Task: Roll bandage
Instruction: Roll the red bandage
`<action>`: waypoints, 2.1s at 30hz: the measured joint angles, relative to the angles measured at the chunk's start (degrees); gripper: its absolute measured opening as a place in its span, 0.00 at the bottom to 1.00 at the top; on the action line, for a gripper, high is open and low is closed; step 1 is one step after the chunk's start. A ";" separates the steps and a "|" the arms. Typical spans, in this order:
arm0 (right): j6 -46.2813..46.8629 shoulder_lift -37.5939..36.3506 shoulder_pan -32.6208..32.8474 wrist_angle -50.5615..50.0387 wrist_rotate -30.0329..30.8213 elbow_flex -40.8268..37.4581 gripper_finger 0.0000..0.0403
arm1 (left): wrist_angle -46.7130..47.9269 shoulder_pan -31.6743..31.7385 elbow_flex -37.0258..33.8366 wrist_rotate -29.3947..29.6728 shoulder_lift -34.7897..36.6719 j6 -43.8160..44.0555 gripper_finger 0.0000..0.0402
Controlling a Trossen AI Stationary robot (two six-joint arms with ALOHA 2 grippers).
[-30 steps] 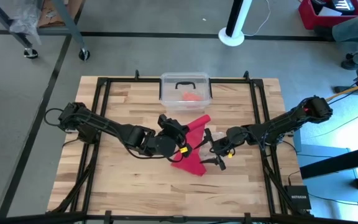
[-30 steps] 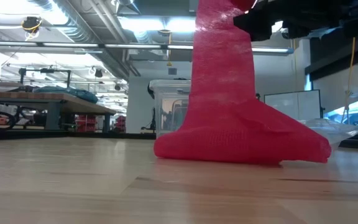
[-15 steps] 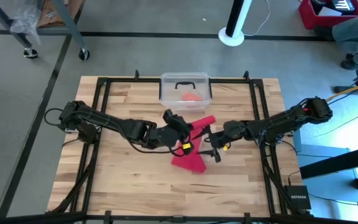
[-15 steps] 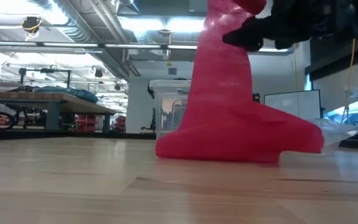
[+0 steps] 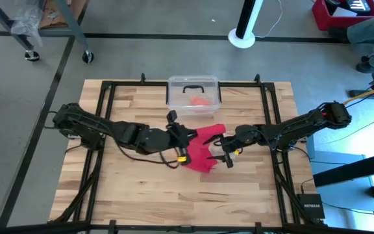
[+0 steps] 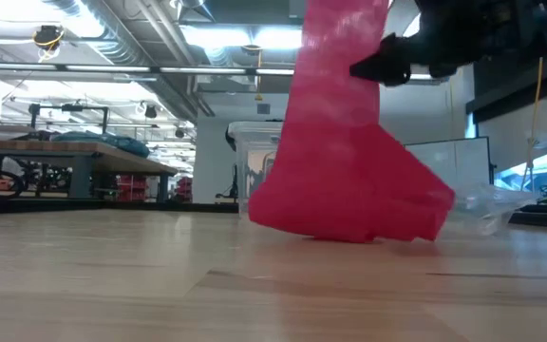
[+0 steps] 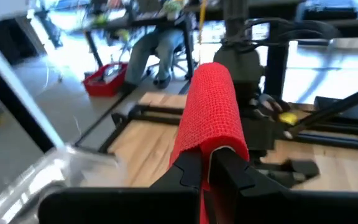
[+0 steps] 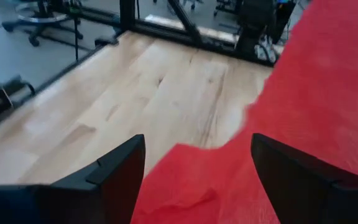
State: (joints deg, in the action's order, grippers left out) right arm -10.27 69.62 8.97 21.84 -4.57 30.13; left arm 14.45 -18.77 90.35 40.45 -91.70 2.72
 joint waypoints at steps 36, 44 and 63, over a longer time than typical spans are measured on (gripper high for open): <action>14.30 3.33 0.00 -12.37 9.56 1.20 0.35 | 1.06 -4.45 0.09 0.42 6.43 -20.76 0.01; 14.45 1.36 1.36 -24.05 10.57 3.39 0.02 | 1.69 -6.51 0.09 0.81 6.43 -17.57 0.01; 31.86 -11.15 9.21 -48.37 26.44 8.24 0.10 | 8.89 -34.02 0.07 7.43 6.86 -21.09 0.01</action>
State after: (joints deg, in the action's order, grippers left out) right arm 21.59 58.48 18.18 -26.53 21.87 38.37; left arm 23.34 -52.79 90.41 47.88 -84.84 -18.37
